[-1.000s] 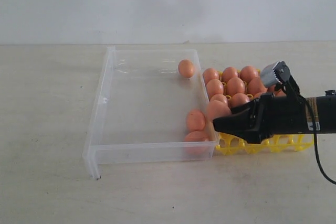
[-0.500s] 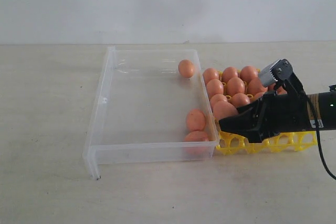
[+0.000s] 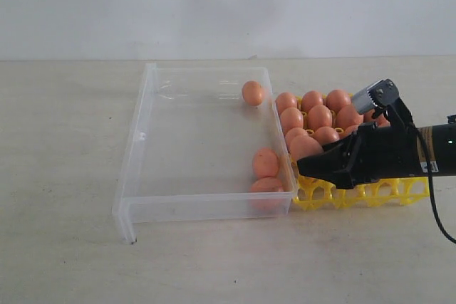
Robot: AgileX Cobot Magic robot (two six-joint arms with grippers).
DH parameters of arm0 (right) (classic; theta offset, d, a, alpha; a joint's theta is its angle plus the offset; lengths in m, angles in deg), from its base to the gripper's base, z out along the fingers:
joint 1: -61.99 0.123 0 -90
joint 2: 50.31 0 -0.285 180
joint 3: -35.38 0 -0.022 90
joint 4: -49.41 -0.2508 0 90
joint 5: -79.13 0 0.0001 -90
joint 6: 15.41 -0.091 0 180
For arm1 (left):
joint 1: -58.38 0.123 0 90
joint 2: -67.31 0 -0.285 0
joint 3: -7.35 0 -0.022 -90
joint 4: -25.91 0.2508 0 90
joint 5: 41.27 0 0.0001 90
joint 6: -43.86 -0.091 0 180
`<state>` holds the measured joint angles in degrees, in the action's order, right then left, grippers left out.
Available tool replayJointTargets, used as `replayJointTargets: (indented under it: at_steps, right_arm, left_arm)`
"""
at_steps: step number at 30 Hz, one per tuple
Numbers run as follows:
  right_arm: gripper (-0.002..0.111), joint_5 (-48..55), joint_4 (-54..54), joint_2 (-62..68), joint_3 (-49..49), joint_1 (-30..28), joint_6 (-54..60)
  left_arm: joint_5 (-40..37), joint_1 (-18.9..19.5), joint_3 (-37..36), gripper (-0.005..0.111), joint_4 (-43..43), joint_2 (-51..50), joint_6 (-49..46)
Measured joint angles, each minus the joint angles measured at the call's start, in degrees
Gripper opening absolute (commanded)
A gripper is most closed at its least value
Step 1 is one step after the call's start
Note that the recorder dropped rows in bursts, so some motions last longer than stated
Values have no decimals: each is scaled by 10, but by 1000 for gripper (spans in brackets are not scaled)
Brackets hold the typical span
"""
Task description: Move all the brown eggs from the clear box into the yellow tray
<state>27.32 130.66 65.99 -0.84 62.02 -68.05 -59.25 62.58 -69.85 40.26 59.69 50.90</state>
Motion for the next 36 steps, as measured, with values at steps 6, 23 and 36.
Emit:
replayJointTargets:
  at_steps: [6,23,36]
  right_arm:
    - [52,0,0,0,0,0,0]
    - [52,1,-5,0,0,0,-1]
    - [51,1,-7,0,0,0,-1]
  left_arm:
    - [0,0,0,-4,0,0,0]
    - [0,0,0,-4,0,0,0]
    - [0,0,0,-4,0,0,0]
